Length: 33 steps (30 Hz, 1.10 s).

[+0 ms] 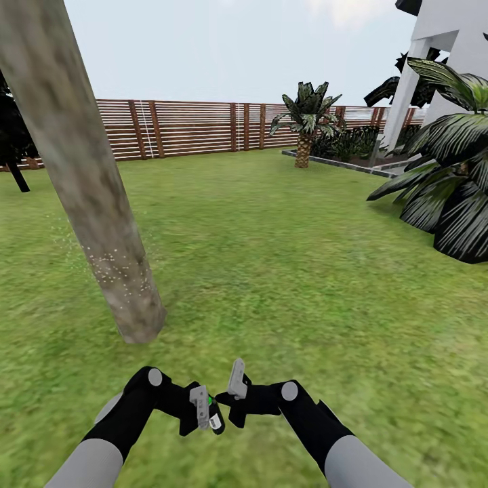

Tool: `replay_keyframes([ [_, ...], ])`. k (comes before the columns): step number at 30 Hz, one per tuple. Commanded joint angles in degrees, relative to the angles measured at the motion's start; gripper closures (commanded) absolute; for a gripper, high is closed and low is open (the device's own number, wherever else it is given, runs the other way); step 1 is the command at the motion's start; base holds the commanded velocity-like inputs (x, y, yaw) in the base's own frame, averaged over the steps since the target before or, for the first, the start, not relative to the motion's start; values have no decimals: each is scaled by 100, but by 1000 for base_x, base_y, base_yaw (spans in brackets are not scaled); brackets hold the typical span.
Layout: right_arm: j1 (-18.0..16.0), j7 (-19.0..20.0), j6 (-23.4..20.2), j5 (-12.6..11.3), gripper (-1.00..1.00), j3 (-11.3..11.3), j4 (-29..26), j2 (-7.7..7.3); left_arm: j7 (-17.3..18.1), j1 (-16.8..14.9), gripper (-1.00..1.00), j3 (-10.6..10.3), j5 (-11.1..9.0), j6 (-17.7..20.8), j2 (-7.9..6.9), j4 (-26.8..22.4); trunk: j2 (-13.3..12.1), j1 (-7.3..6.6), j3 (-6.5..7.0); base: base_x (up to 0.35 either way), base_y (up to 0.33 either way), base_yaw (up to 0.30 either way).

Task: In the garden, pick up the pesticide atomizer on the floor and spray pesticide onto both trees until each tree trunk is fully covered.

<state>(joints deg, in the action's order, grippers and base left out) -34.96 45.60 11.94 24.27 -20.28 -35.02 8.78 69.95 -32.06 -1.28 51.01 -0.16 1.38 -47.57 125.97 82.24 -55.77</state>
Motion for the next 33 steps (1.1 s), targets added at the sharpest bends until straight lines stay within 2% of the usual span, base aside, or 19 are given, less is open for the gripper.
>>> replay_keyframes([
  [1, -2, 2, 36, 60, 100, 6, -5, 1, 19, -4, 100, 3, 22, 4, 2, -8, 2, -1, -5, 0, 0, 0],
  [14, -2, 2, 39, 60, 100, 6, -5, 1, 19, -11, 100, 11, 13, 8, 18, -11, 2, -1, -5, 0, 0, 0],
  [15, -2, 2, 42, 60, 100, 6, -5, 1, 19, -11, 100, 10, -8, 8, 20, -11, 2, -1, -5, 0, 0, 0],
  [17, -2, 2, 43, 60, 100, 6, -5, 1, 19, -11, 100, -3, -222, -10, 17, -8, 2, -1, -5, 0, 0, 0],
  [19, -2, 2, 42, 60, 100, 6, -5, 1, 19, -11, 100, -17, -333, -15, 17, -7, 2, -1, -5, 0, 0, 0],
  [33, -2, 2, 41, 69, 100, 6, -5, 1, 24, -8, 100, -22, -381, -127, 2, 2, 2, -1, -5, 0, 0, 0],
])
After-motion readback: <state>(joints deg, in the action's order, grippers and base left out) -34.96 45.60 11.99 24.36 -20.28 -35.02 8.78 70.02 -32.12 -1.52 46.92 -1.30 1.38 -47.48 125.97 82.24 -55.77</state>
